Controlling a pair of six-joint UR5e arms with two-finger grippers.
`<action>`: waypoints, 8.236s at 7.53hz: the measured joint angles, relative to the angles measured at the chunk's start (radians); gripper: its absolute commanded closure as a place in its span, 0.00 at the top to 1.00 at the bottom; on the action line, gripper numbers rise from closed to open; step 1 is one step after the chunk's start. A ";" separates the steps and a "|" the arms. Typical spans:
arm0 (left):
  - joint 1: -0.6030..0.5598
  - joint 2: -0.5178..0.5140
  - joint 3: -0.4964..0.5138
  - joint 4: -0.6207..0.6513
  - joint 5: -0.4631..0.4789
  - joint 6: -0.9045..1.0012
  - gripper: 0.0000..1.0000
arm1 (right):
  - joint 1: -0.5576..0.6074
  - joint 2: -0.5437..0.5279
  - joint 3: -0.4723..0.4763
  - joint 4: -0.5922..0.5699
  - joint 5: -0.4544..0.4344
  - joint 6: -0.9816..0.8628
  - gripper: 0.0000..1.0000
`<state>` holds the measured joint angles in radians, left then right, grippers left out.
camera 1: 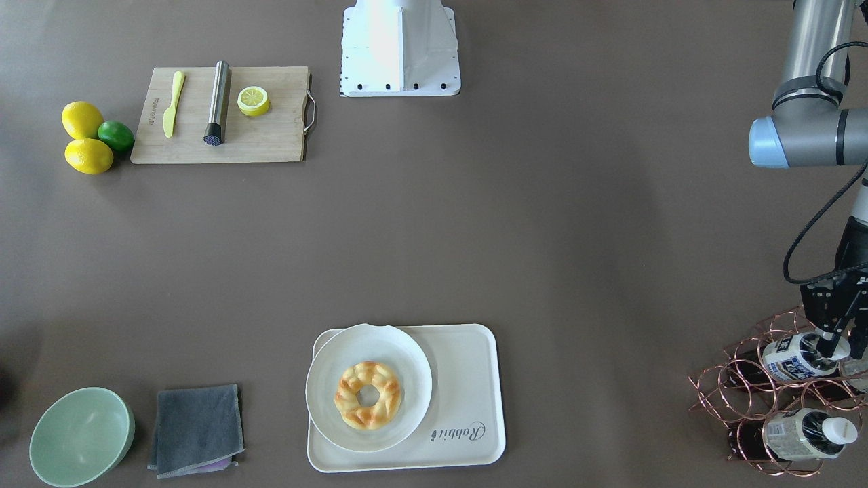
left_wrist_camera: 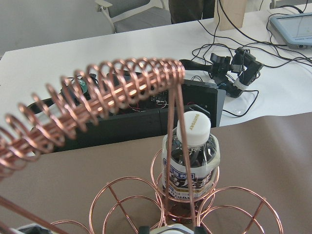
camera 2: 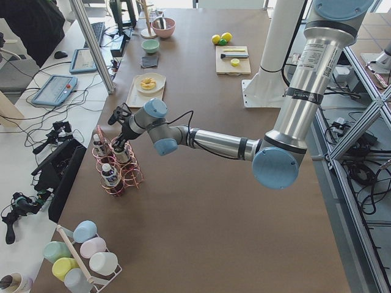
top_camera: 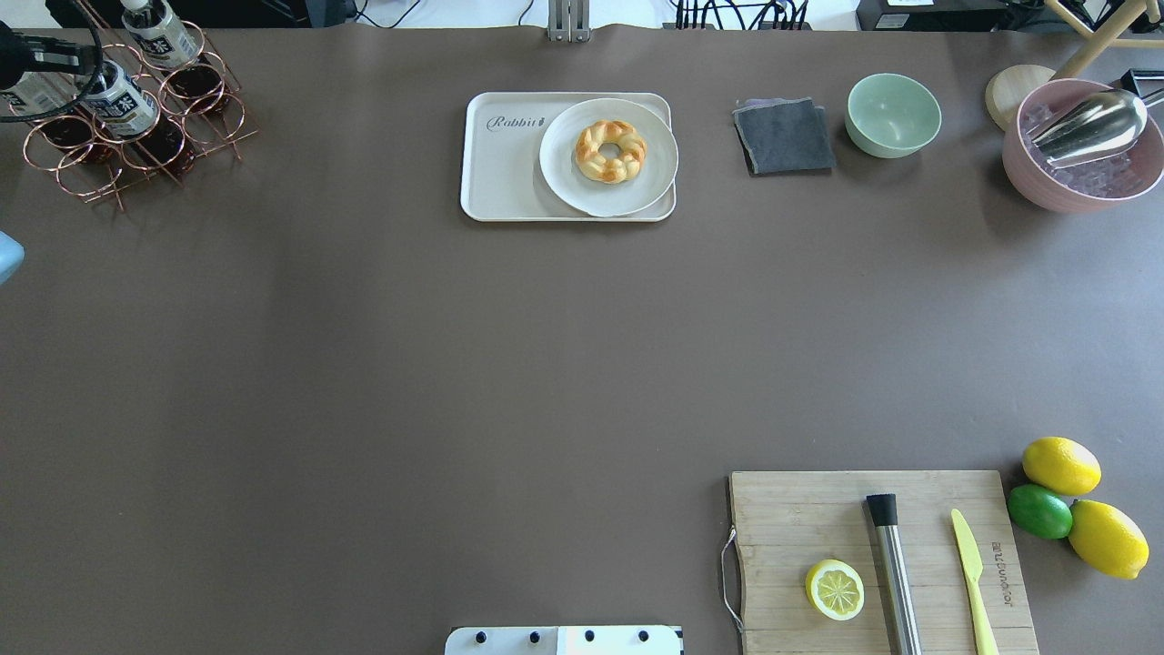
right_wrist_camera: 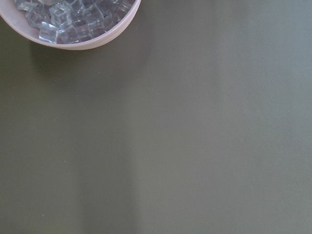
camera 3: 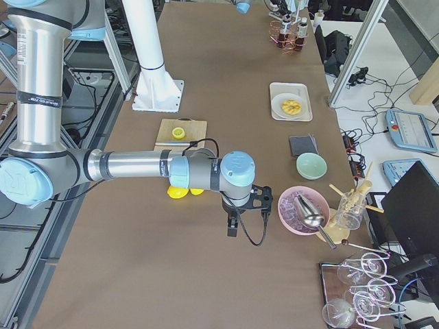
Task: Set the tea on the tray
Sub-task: 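Grasp a white-capped tea bottle with the left gripper and lift it out, then carry the tea bottle with the left gripper toward the tray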
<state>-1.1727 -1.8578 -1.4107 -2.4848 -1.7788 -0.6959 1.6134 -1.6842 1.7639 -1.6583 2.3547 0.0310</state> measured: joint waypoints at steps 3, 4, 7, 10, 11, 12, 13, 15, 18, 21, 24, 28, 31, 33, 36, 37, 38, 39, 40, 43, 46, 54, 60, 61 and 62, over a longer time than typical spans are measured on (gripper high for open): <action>-0.061 0.000 -0.014 0.023 -0.111 0.006 0.00 | 0.000 -0.007 0.000 0.000 0.000 0.000 1.00; -0.085 0.002 -0.022 0.032 -0.150 0.007 0.00 | 0.000 -0.009 0.000 0.000 0.000 0.000 1.00; -0.117 0.010 -0.096 0.117 -0.190 0.007 0.00 | 0.000 -0.012 0.000 0.000 0.000 -0.002 1.00; -0.170 0.009 -0.142 0.180 -0.250 0.009 0.00 | 0.000 -0.011 0.000 0.000 0.000 -0.001 1.00; -0.181 0.006 -0.167 0.215 -0.258 0.010 0.00 | 0.000 -0.011 0.001 0.000 0.000 0.000 1.00; -0.192 0.002 -0.202 0.265 -0.261 0.012 0.00 | 0.000 -0.011 0.001 0.000 0.000 0.000 1.00; -0.208 -0.004 -0.242 0.325 -0.264 0.018 0.00 | 0.000 -0.011 0.001 0.000 0.001 0.000 1.00; -0.247 -0.025 -0.310 0.440 -0.284 0.059 0.00 | 0.000 -0.011 0.000 0.000 0.001 0.000 1.00; -0.248 -0.040 -0.413 0.539 -0.282 -0.026 0.00 | 0.000 -0.012 -0.001 -0.001 0.002 0.000 1.00; -0.110 -0.043 -0.502 0.579 -0.156 -0.190 0.00 | 0.000 -0.011 0.000 0.000 0.002 0.000 1.00; 0.123 -0.089 -0.663 0.793 0.060 -0.359 0.00 | -0.001 -0.007 0.000 0.000 0.002 0.000 1.00; 0.380 -0.308 -0.721 1.092 0.281 -0.585 0.00 | -0.001 0.001 0.004 0.001 0.002 0.000 1.00; 0.573 -0.421 -0.701 1.212 0.481 -0.704 0.00 | -0.001 -0.002 0.006 0.001 0.002 -0.003 1.00; 0.652 -0.523 -0.652 1.321 0.563 -0.749 0.00 | 0.000 -0.008 0.006 0.002 0.001 -0.007 1.00; 0.758 -0.605 -0.566 1.361 0.681 -0.759 0.00 | 0.000 -0.009 0.001 0.002 0.000 -0.009 1.00; 0.779 -0.634 -0.521 1.361 0.702 -0.759 0.00 | 0.000 -0.009 0.000 0.002 0.000 -0.009 1.00; 0.794 -0.681 -0.456 1.361 0.711 -0.758 0.00 | -0.001 -0.009 -0.001 0.002 0.000 -0.010 1.00; 0.801 -0.717 -0.401 1.360 0.713 -0.758 0.00 | -0.001 -0.008 -0.005 0.002 0.000 -0.010 1.00; 0.808 -0.734 -0.361 1.359 0.714 -0.757 0.00 | -0.001 -0.006 -0.007 0.002 -0.001 -0.010 1.00; 0.837 -0.739 -0.306 1.357 0.713 -0.755 0.00 | -0.001 0.001 -0.007 0.002 -0.002 -0.008 1.00; 0.866 -0.737 -0.297 1.329 0.712 -0.762 0.00 | 0.000 0.004 -0.007 0.002 -0.002 -0.009 1.00; 0.877 -0.721 -0.275 1.250 0.710 -0.783 0.97 | 0.000 0.002 -0.007 0.002 -0.002 -0.011 1.00; 0.875 -0.718 -0.301 1.250 0.709 -0.764 0.97 | 0.000 0.011 -0.007 0.003 -0.001 -0.014 1.00; 0.872 -0.717 -0.319 1.252 0.707 -0.745 0.97 | 0.000 0.025 -0.007 0.002 0.000 -0.015 1.00; 0.863 -0.717 -0.343 1.253 0.703 -0.717 0.97 | 0.000 0.041 -0.007 0.002 0.001 -0.014 1.00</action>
<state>-0.3096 -2.5745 -1.7534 -1.2316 -1.0759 -1.4129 1.6131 -1.6434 1.7570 -1.6564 2.3555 0.0168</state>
